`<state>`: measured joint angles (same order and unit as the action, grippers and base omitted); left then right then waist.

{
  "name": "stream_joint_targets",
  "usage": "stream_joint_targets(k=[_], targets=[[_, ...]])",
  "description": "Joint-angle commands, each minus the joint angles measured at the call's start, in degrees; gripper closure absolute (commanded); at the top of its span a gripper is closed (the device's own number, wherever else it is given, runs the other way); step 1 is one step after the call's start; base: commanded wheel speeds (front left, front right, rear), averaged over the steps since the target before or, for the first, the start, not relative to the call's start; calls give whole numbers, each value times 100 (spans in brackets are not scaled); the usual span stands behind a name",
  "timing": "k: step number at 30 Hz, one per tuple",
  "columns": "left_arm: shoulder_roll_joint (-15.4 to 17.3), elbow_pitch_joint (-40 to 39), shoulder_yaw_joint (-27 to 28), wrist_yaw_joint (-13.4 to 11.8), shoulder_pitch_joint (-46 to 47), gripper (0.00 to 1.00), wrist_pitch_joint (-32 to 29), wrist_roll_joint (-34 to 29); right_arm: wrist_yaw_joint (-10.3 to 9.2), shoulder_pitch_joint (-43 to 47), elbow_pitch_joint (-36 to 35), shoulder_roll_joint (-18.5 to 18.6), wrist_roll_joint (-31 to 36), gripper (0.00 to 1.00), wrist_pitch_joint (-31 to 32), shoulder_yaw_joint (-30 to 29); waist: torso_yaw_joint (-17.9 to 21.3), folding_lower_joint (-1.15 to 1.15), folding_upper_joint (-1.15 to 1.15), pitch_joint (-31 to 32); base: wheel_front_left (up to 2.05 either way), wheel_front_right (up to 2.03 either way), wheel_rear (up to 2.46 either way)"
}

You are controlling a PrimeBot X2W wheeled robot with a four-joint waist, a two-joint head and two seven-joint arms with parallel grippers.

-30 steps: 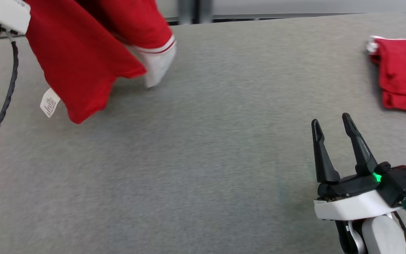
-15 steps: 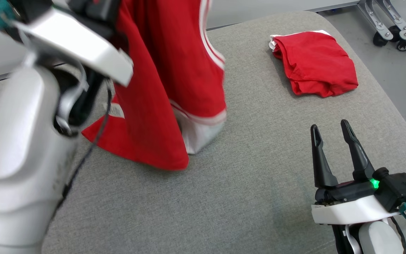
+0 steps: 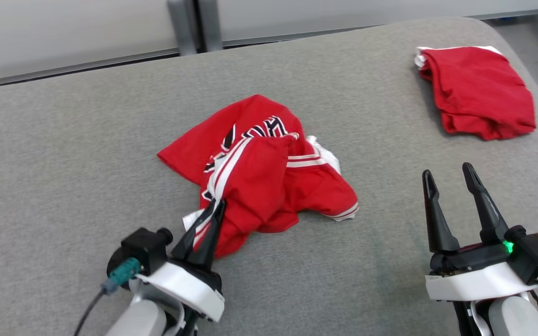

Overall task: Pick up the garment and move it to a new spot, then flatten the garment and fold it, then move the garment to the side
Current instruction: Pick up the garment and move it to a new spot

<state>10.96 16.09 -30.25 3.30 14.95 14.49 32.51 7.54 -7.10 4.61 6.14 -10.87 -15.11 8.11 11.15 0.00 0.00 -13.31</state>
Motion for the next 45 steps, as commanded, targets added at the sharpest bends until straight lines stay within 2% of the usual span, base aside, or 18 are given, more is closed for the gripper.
stream_joint_targets(k=[1,2,3,6,11,16,22,26,31,35,45], targets=[[-46,23,60,-53,-80,72,41,-44,-11,-47,-16,43,23,0,1,-10,-192,0,0,-11,0,0,0],[-123,54,121,-108,-195,50,63,-92,-11,-45,-19,60,21,0,1,-11,-272,0,0,8,0,0,0],[-202,11,238,-164,-300,0,67,-162,-11,-32,-17,77,25,0,1,-1,-352,0,0,34,0,0,0],[-462,-294,744,-246,-784,0,72,-314,-11,87,15,117,22,0,1,35,-597,0,0,176,0,0,0],[-717,-830,1529,-203,-1500,0,71,-682,-12,330,108,138,-14,0,0,61,-1025,0,0,620,0,0,0],[-796,-1543,2225,-169,-2066,0,71,-1296,-12,601,209,54,-21,0,0,119,-1351,0,0,1120,0,0,0],[-797,-1950,2636,-226,-2510,0,72,-1649,-12,836,302,-75,12,0,1,151,-1452,0,0,1465,0,0,0],[-800,-2043,2725,-175,-2762,0,72,-2097,-12,1066,398,-131,21,0,1,146,-1422,0,0,1578,0,0,0],[-799,-1976,2662,-244,-2895,0,73,-2284,-12,1258,427,-174,14,0,1,175,-1358,0,0,1615,0,0,0],[-799,-1914,2580,-333,-2969,0,73,-2350,-12,1316,420,-211,22,0,1,174,-1285,0,0,1619,0,0,0],[-798,-1837,2535,-355,-2872,0,73,-2464,-11,1264,416,-231,48,0,0,155,-1202,0,0,1614,0,0,0]])
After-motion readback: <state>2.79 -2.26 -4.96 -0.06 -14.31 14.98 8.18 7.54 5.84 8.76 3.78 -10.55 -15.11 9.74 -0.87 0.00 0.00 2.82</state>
